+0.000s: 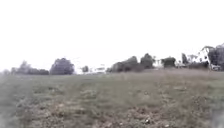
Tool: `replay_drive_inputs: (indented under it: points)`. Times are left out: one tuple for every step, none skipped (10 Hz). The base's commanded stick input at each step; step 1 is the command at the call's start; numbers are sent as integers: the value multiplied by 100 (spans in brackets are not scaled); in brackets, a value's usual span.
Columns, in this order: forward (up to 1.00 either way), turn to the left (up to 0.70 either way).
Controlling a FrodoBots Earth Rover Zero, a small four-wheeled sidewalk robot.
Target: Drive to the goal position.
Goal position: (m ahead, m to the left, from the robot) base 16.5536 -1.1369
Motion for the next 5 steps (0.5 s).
replay_drive_inputs:
  points:
    - [50,0]
    - [50,0]
    - [50,0]
    - [50,0]
    - [50,0]
